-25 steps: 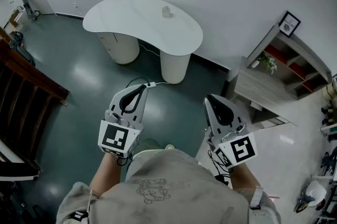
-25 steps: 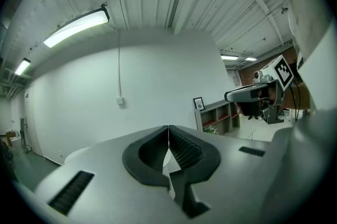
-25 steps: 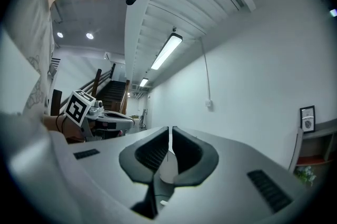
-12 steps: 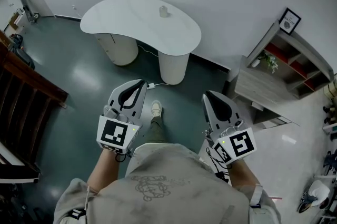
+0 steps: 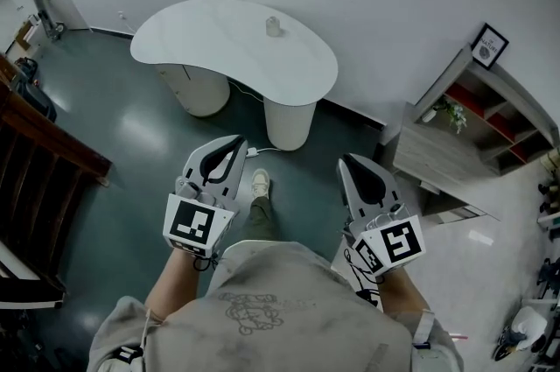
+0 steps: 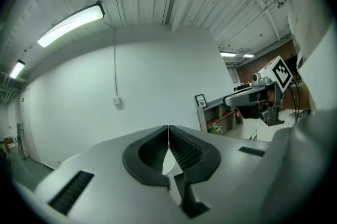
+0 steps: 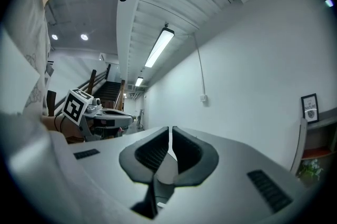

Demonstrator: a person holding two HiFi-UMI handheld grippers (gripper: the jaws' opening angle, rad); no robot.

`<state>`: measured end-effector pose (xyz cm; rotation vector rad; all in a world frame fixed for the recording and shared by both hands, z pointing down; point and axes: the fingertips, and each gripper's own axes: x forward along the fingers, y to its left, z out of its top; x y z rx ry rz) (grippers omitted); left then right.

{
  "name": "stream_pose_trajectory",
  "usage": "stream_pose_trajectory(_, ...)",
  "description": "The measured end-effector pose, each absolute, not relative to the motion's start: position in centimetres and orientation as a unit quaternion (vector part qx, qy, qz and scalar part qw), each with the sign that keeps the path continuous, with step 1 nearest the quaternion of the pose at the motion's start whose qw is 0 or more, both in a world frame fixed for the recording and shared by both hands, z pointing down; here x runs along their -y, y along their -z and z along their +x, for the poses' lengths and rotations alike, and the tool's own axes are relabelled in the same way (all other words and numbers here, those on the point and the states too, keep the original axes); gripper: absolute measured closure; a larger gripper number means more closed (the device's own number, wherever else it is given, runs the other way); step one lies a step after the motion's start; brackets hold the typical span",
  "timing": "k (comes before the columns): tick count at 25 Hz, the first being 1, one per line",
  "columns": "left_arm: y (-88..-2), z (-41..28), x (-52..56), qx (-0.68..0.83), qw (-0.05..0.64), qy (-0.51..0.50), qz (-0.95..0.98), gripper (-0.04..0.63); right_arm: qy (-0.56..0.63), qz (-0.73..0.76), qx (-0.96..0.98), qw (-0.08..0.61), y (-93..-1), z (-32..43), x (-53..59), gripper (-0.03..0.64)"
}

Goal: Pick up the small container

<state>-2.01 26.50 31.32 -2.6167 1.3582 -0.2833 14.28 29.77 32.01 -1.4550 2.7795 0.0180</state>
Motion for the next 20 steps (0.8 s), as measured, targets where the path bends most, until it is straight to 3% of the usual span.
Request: stream_pose_trajectory(20, -32.8, -4.7, -7.2, -0.441, 0.073, 0.135, -0.884, 0.577, 0.035, -0.487, -0.872, -0.018, -34.0, 11.4, -11.0, 0.578)
